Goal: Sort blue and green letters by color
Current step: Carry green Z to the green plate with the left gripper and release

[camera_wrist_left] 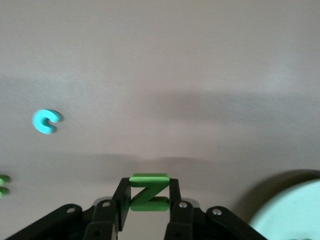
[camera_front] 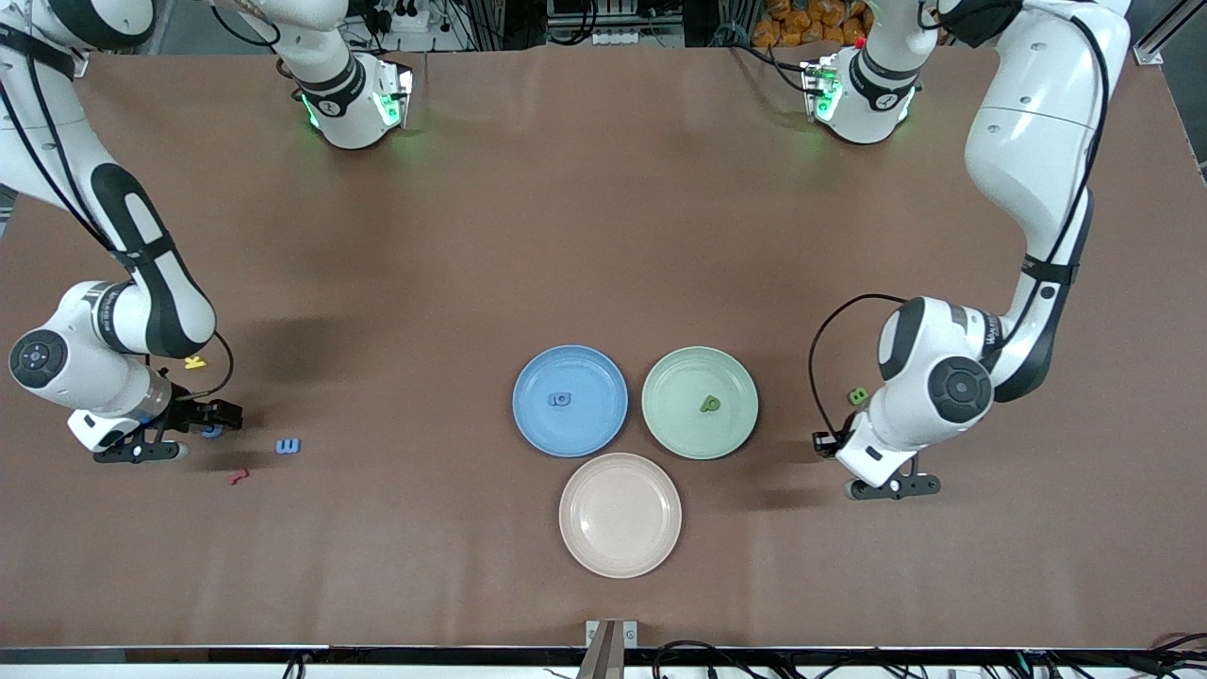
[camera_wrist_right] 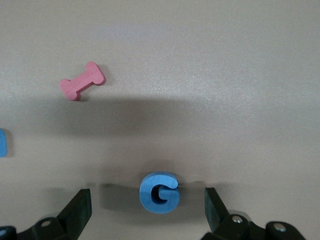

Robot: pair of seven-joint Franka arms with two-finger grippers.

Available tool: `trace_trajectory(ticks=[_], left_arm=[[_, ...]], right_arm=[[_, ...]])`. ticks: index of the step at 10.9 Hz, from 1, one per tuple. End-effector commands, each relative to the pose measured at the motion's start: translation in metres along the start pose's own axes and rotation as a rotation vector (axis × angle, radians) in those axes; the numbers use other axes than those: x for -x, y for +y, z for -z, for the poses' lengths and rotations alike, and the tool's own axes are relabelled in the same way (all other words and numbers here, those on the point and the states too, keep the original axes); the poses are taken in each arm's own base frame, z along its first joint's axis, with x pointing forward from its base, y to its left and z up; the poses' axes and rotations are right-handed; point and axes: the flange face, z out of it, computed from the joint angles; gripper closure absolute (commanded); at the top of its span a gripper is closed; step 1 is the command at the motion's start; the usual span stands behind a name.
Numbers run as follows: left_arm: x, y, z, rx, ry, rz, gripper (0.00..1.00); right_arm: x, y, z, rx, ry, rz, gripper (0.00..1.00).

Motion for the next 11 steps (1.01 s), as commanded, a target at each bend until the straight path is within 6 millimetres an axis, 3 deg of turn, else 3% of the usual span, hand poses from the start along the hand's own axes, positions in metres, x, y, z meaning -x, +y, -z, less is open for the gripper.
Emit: trace_trajectory(ticks=[1,2,3,4,6,9,11], left_arm=[[0.019,0.055,0.008,-0.015,-0.003,0.085,0.83],[0.027,0.073,0.009,-0.014,-0.002,0.115,0.83],[0.034,0.089,0.008,-0.012,-0.003,0.144,0.83],[0.044,0.108,0.006,-0.012,-0.006,0.167,0.83],[0.064,0.142,0.002,-0.013,-0.012,0.203,0.83],[0.084,0.172,-0.003,-0.014,-0.021,0.242,0.82],[0.087,0.177,-0.004,-0.024,-0.013,0.218,0.0]], right_arm=[[-0.005,0.001,-0.008,-0.018,0.022,-0.004,0.0],[-0.004,0.002,-0.01,-0.02,0.019,-0.005,0.0],[-0.004,0.002,-0.011,-0.02,0.017,-0.003,0.28],[-0.004,0.002,-0.011,-0.02,0.018,-0.002,0.99],[-0.003,0.003,-0.012,-0.021,0.016,-0.002,1.0],[-0.004,0.001,-0.011,-0.024,0.016,-0.001,1.0],[-0.01,-0.018,-0.002,-0.051,0.01,-0.025,1.0]])
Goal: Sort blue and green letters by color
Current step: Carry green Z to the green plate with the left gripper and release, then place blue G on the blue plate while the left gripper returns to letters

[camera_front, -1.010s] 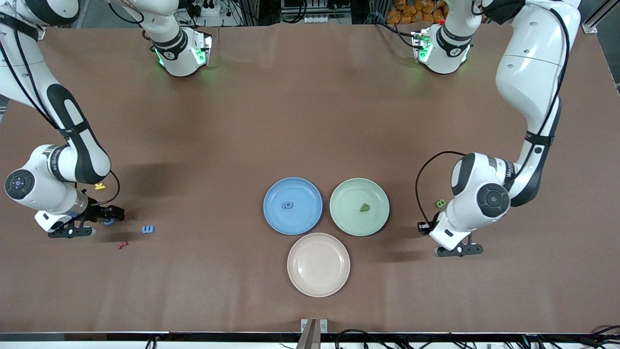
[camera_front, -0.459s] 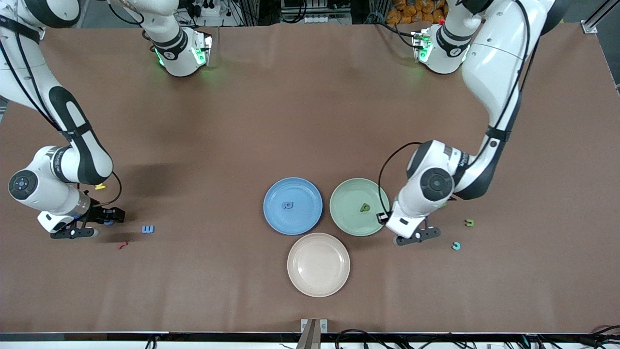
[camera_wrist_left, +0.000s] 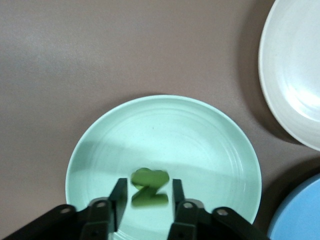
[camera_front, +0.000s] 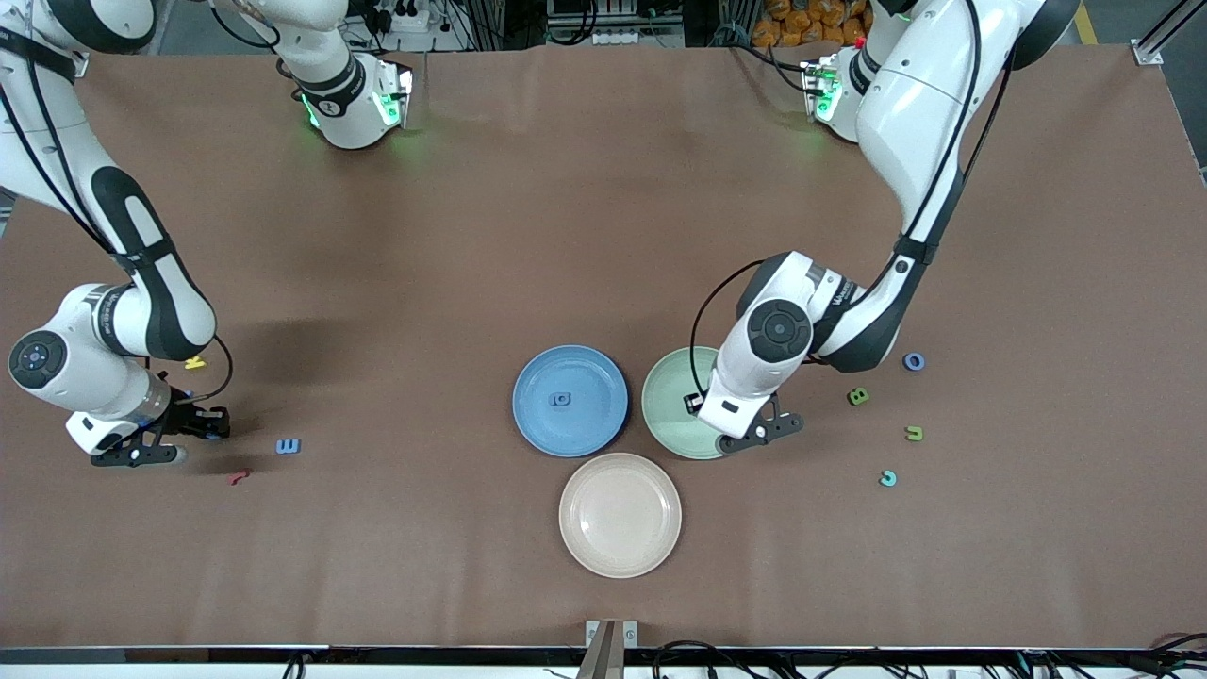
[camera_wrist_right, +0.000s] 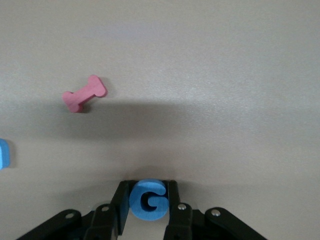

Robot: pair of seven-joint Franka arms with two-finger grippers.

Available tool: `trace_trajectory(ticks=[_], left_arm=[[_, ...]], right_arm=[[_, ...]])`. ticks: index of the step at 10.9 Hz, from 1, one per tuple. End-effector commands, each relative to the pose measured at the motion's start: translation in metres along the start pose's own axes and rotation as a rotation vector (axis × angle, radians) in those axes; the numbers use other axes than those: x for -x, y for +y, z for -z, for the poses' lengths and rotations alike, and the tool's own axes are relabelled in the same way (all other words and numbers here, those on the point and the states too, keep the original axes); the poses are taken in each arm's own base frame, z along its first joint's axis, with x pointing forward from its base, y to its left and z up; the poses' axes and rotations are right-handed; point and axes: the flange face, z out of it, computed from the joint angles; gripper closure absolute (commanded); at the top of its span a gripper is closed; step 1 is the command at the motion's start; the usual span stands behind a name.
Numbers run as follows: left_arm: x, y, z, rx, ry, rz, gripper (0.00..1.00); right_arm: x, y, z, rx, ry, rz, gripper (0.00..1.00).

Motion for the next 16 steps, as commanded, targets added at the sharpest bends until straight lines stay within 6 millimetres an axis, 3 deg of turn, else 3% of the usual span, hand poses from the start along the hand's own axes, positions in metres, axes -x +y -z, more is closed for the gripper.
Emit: trace_trajectory(ticks=[1,4,6,7,10,13,16], left_arm=[[0.006,0.005,0.001,-0.023,0.016,-0.011,0.0],[-0.002,-0.006,0.003,-0.035,0.024,-0.06,0.0],[-0.02,-0.027,0.009,-0.055,0.012,-0.143,0.0],[-0.031,-0.041,0.013,-0.066,0.001,-0.214,0.0],[-0.066,-0.099,0.023,-0.088,-0.039,-0.477,0.0],[-0.092,-0.151,0.02,-0.064,-0.076,-0.707,0.0],[-0.111,-0.189,0.022,-0.012,-0.09,-0.765,0.0]], right_arm=[[-0.006,-0.029,0.001,-0.078,-0.055,-0.038,1.0],[-0.012,-0.057,0.023,-0.113,-0.128,-0.085,1.0],[-0.013,-0.089,0.045,-0.124,-0.197,-0.147,1.0],[-0.015,-0.113,0.058,-0.131,-0.226,-0.187,1.0],[-0.017,-0.21,0.09,-0.157,-0.296,-0.346,1.0],[-0.012,-0.296,0.094,-0.158,-0.32,-0.409,1.0],[-0.01,-0.353,0.095,-0.247,-0.331,-0.497,1.0]])
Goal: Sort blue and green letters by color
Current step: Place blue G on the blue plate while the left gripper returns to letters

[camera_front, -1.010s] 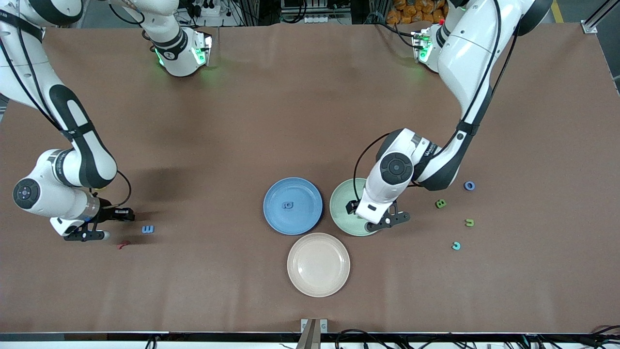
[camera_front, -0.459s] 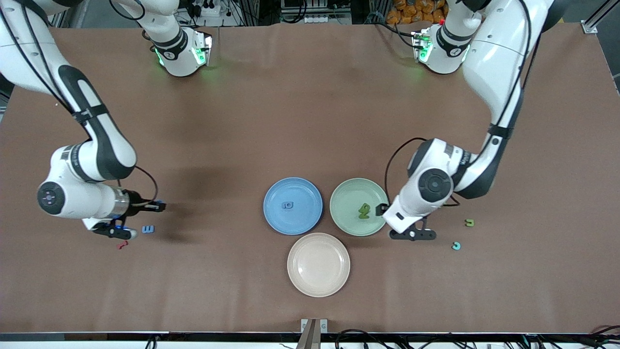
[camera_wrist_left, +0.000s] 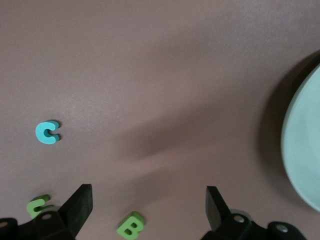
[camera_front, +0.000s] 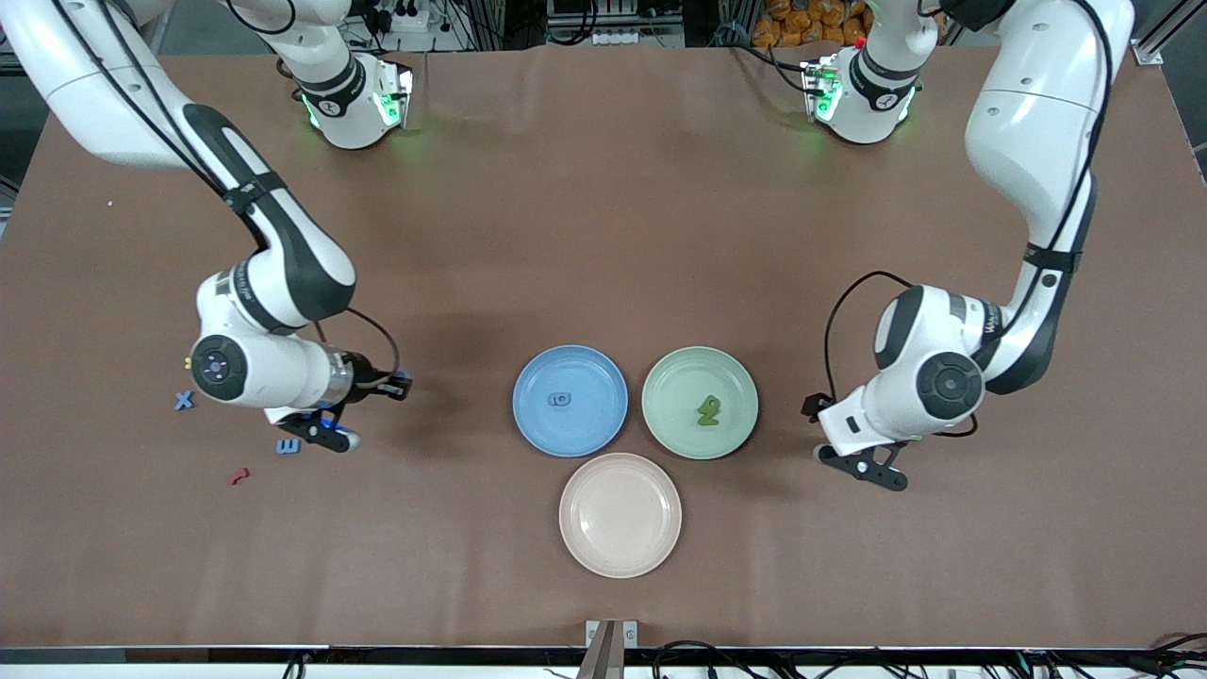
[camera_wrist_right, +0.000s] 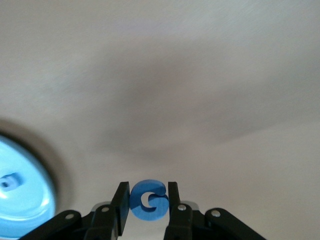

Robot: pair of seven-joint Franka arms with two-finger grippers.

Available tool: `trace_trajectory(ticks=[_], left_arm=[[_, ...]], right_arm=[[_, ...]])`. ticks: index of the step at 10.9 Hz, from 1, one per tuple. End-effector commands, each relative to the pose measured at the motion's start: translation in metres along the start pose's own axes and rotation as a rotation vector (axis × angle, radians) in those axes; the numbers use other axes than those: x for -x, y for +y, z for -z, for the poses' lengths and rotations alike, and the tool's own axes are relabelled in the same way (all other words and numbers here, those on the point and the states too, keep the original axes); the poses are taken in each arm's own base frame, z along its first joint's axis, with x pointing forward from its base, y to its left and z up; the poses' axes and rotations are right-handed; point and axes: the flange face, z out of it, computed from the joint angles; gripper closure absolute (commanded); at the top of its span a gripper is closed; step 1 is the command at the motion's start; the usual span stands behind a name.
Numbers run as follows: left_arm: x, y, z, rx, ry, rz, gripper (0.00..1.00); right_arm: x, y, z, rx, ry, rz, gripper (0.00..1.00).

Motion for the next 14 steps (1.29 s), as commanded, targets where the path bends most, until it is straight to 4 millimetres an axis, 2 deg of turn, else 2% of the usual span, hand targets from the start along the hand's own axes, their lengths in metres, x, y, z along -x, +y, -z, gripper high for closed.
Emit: trace_trajectory(ticks=[1,4,7,9,10,11,12,13,14], left_arm=[[0.02,-0.034,0.007,0.046,-0.002,-0.089,0.0],[0.029,-0.055,0.007,0.053,-0.003,-0.145,0.0],[0.035,-0.06,0.004,0.043,-0.012,-0.176,0.0],[0.036,-0.055,0.004,0.037,-0.004,-0.233,0.0],[0.04,-0.053,0.006,0.028,0.019,-0.245,0.0],[0.048,-0.048,0.003,0.009,0.067,-0.316,0.0],[0.069,-0.065,-0.007,-0.016,0.142,-0.317,0.0],[0.08,-0.062,-0.014,-0.026,0.203,-0.365,0.0],[0.083,-0.063,-0.013,-0.029,0.213,-0.372,0.0]], right_arm=[[0.021,-0.044,-0.013,-0.088,-0.009,-0.094,1.0],[0.049,-0.092,-0.025,-0.125,0.022,-0.218,1.0],[0.075,-0.158,-0.039,-0.199,0.063,-0.309,1.0],[0.083,-0.176,-0.052,-0.217,0.082,-0.335,1.0],[0.079,-0.174,-0.056,-0.228,0.09,-0.345,0.97],[0.079,-0.173,-0.058,-0.228,0.09,-0.344,0.49],[0.08,-0.172,-0.059,-0.222,0.093,-0.342,0.24],[0.079,-0.171,-0.059,-0.215,0.092,-0.343,0.08],[0.079,-0.17,-0.057,-0.211,0.096,-0.338,0.02]])
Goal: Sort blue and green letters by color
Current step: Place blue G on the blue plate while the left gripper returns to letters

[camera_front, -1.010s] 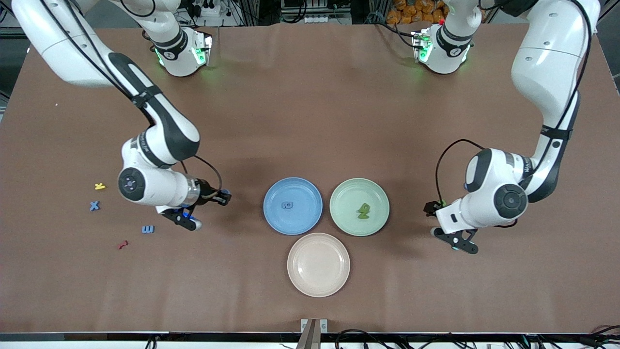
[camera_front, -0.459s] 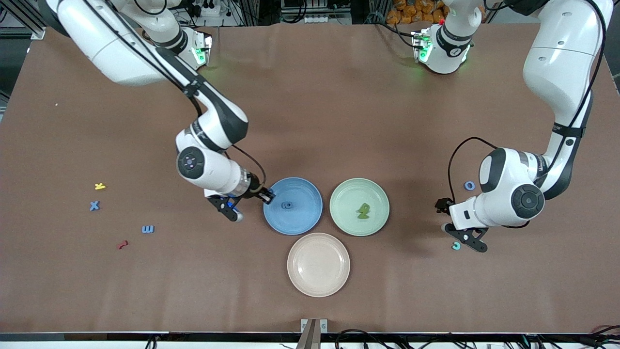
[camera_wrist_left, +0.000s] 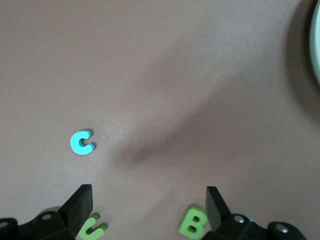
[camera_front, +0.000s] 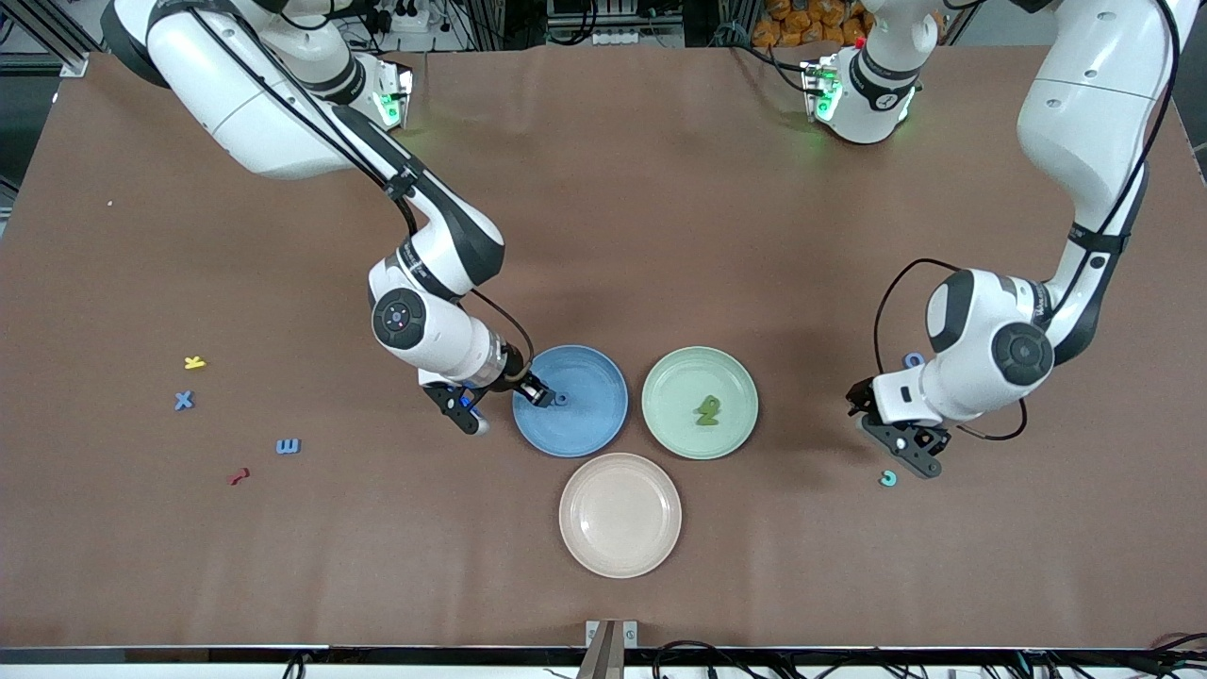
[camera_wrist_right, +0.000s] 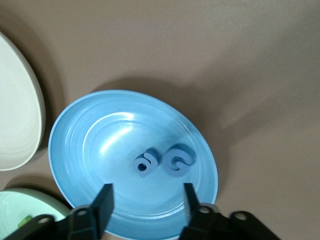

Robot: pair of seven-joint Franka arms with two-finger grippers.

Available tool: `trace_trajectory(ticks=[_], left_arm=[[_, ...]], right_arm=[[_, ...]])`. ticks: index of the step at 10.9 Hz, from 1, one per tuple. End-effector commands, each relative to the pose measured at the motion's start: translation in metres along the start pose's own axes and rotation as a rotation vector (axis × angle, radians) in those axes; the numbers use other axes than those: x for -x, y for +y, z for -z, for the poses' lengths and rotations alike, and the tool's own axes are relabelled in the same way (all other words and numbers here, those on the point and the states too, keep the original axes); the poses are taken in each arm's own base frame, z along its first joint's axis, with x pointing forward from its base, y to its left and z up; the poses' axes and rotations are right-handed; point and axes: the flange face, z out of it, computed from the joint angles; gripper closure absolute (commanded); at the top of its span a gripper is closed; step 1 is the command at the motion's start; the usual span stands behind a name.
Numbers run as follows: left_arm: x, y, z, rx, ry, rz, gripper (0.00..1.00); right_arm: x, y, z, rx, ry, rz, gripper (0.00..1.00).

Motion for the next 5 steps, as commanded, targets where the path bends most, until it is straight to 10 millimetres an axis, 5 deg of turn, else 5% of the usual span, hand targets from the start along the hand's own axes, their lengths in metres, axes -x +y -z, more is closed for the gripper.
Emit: trace_trajectory(ticks=[1,5], left_arm=[[0.035,0.01,0.004,-0.03,0.039,-0.065,0.0],[0.033,0.037,-0.006,-0.032,0.052,-0.123,0.0]], right_arm=[[-0.003,-0.002,0.004,0.007,-0.002,0.001,0.0],[-0.046,0.06,0.025,0.121,0.02,0.202,0.0]])
